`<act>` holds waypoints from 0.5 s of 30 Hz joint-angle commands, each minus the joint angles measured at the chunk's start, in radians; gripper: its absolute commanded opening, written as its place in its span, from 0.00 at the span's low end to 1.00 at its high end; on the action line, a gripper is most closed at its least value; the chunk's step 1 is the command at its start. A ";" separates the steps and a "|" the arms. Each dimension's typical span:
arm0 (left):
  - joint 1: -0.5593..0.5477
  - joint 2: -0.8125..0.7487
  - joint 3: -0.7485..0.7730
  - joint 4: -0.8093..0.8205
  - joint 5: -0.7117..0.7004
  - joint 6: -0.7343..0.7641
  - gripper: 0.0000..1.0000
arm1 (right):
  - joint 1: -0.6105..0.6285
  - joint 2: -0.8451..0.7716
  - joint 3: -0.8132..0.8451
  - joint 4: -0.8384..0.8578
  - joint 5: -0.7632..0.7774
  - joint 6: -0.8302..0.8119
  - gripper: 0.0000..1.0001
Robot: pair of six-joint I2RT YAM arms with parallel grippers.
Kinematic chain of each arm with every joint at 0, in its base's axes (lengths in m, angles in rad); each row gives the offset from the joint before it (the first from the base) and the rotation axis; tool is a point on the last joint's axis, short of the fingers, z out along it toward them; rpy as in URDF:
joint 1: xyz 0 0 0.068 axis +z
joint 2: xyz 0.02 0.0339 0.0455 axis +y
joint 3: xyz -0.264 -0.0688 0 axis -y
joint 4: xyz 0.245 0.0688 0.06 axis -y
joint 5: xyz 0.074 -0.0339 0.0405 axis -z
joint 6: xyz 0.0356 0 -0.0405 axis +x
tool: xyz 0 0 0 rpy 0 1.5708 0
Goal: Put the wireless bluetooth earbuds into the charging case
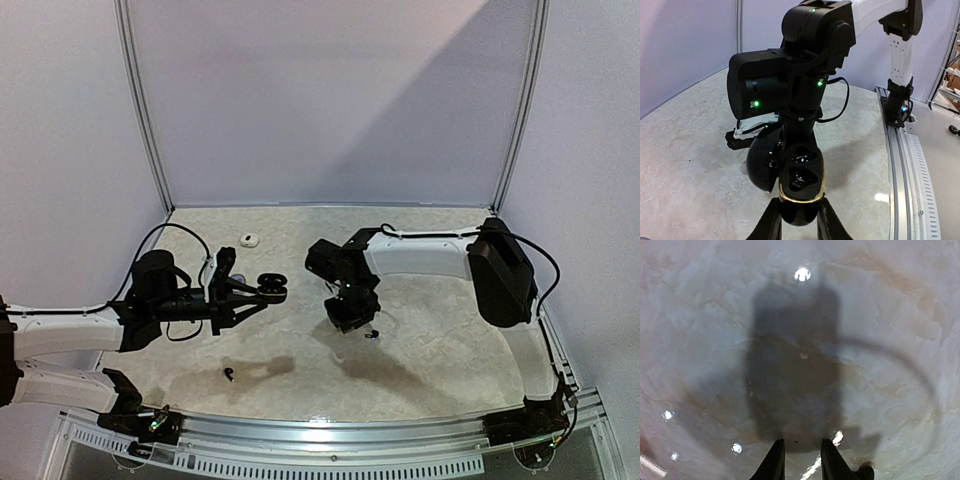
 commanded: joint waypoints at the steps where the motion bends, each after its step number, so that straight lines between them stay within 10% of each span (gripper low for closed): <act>1: -0.005 -0.008 -0.015 0.010 -0.007 0.016 0.00 | -0.003 0.023 -0.063 0.023 -0.035 0.016 0.22; 15: -0.005 -0.008 -0.017 0.012 -0.011 0.015 0.00 | -0.003 -0.073 -0.233 -0.016 -0.042 0.060 0.11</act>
